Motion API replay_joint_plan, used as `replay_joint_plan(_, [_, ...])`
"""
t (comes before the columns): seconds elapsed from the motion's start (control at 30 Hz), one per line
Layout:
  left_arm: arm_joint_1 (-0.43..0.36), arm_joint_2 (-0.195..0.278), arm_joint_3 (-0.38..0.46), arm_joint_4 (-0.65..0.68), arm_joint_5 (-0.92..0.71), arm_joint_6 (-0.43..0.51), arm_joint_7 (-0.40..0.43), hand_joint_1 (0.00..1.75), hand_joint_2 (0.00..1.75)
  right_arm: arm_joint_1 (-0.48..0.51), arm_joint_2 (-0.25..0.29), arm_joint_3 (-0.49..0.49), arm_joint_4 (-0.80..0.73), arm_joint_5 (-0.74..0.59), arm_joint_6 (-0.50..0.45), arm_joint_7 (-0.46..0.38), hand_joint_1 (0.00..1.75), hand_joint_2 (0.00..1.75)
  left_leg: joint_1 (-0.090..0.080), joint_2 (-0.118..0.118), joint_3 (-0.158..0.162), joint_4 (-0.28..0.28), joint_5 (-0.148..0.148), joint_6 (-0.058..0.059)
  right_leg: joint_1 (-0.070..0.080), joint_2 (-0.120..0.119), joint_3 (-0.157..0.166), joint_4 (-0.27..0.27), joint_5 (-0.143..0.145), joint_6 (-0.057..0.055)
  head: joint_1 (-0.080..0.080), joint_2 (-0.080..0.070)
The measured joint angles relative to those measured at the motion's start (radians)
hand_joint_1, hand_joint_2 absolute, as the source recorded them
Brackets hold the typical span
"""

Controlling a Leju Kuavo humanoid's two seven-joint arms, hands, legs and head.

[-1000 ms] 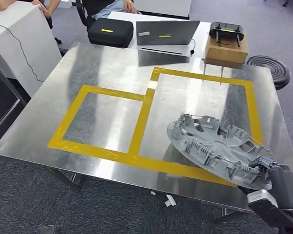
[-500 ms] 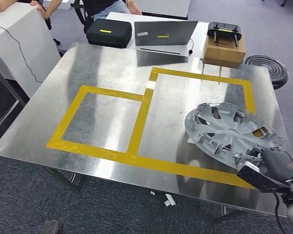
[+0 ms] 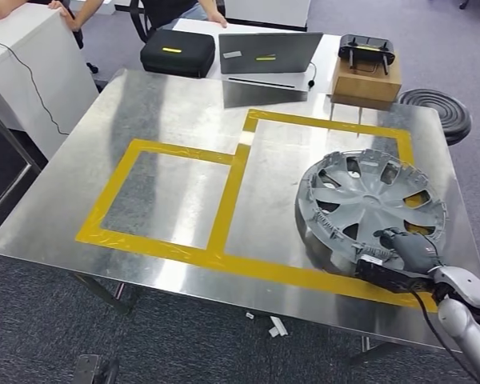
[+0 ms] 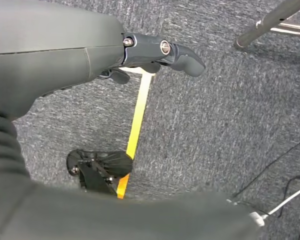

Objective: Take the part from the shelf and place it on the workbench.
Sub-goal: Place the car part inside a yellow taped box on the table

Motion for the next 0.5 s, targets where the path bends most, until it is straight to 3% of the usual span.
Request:
replay_joint_plan(0.1, [0.001,0.002,-0.004,0.000,0.002,-0.004,-0.004,0.00,1.75,-0.021,-0.008,0.053,-0.022,0.006,0.015,0.003,0.00,1.75,0.000,0.000,-0.001,0.000,0.000,0.000,0.000,0.000,-0.001,0.000,0.000,0.000,0.000,0.000])
replay_joint_plan(0.23, [0.003,0.003,-0.005,0.000,0.007,-0.007,-0.005,0.00,1.75,-0.048,-0.016,0.103,-0.051,0.011,0.031,0.009,0.00,0.00,0.000,0.000,-0.002,0.000,0.000,0.000,0.000,-0.001,-0.002,0.000,0.000,0.000,0.000,0.000])
replay_joint_plan(0.5, [0.009,0.007,-0.005,0.000,0.026,-0.004,-0.010,0.00,1.75,-0.089,-0.029,0.199,-0.151,-0.023,0.062,0.035,0.00,0.00,0.000,0.000,-0.003,0.000,0.000,0.000,0.000,-0.001,-0.003,0.000,0.000,0.000,0.000,0.000])
